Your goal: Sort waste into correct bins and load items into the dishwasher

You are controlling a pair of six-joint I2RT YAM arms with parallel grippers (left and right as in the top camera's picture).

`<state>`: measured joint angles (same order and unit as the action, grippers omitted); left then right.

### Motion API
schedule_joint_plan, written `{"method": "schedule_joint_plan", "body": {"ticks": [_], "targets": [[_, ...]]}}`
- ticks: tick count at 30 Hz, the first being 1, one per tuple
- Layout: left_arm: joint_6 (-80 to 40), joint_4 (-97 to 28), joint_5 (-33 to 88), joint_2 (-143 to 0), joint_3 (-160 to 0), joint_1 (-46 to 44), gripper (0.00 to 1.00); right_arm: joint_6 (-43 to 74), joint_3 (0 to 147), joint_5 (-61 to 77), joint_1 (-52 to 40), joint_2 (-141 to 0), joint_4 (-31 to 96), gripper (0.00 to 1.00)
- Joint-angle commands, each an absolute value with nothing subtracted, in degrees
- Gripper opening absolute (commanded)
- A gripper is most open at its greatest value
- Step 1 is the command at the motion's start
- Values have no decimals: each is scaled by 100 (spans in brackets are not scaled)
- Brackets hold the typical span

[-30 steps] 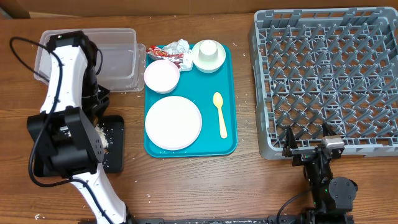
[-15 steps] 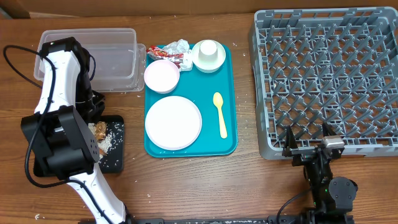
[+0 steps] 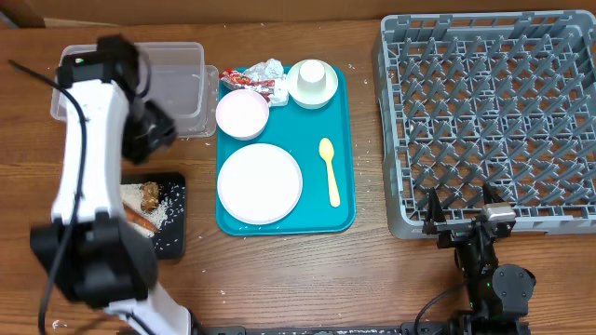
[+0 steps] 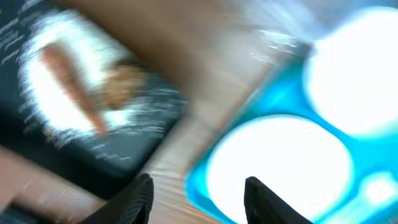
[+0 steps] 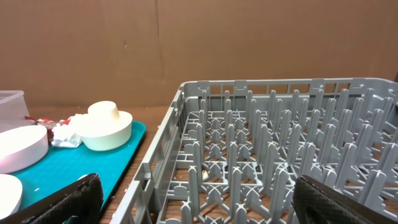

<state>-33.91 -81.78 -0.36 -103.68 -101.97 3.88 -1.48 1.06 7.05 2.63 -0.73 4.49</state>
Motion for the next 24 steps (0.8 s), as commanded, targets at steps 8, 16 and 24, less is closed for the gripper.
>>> {"method": "schedule_joint_plan", "body": {"ticks": [8, 16, 24], "targets": [[-2228, -7188, 174, -10204, -10141, -2871, 100, -106, 45, 648, 307, -23, 419, 100], [-2228, -6788, -298, -11201, -10141, -3765, 100, -106, 45, 648, 307, -23, 419, 100], [-2641, -6742, -276, -11716, -10228, -3638, 100, -104, 45, 648, 307, -23, 419, 100]]}}
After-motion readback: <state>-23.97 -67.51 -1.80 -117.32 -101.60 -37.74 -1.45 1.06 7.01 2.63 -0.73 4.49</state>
